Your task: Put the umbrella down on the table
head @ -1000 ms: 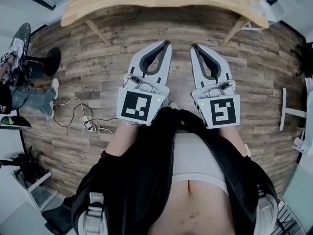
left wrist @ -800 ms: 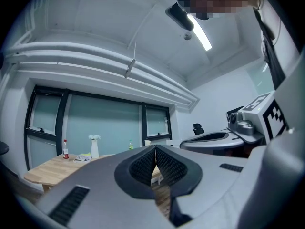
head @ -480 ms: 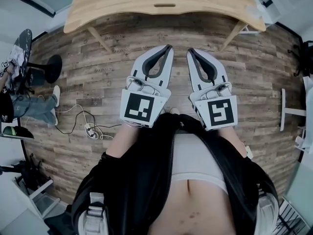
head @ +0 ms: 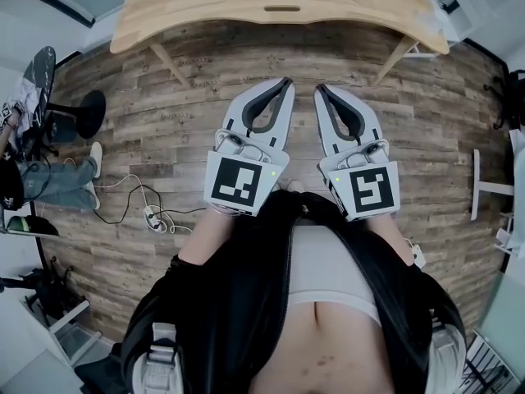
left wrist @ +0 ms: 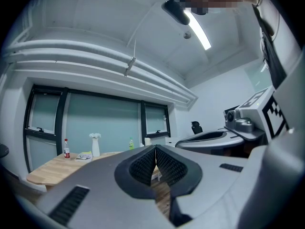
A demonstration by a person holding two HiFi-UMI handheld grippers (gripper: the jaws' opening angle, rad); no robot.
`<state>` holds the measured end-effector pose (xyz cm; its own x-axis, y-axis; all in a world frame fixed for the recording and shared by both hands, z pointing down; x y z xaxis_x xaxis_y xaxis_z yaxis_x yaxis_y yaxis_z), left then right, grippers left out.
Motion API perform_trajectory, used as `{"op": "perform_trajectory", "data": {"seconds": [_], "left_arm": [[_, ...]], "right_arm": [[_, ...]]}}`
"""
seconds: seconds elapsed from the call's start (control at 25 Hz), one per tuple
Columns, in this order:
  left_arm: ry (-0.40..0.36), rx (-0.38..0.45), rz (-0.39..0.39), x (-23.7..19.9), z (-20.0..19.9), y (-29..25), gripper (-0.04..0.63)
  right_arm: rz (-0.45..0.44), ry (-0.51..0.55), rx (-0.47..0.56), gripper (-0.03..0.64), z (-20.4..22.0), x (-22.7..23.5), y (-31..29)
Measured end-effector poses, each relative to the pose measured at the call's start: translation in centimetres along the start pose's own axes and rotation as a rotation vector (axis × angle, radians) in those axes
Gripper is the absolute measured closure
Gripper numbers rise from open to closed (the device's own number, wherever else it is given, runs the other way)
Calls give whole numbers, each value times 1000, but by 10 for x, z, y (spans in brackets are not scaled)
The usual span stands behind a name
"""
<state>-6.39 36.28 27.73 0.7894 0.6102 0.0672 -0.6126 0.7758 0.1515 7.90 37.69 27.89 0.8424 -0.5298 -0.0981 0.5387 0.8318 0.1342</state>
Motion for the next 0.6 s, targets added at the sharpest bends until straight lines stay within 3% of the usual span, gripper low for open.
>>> {"op": "perform_trajectory", "data": {"seconds": [0.6], "left_arm": [[4, -8, -1, -9, -1, 13, 588]], "right_arm": [[-17, 38, -20, 591, 0, -12, -3]]}}
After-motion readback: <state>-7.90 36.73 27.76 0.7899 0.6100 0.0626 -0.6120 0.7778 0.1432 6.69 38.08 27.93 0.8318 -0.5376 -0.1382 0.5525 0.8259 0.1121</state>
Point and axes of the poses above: the fingertips, and each gripper's own axes: y backward along the fingers, x to its right, z out of its underside, the point moved 9 cm from there along y, backward along the fingers, and after that the axes turned 10 degrees about x, right-handed, at the moved point
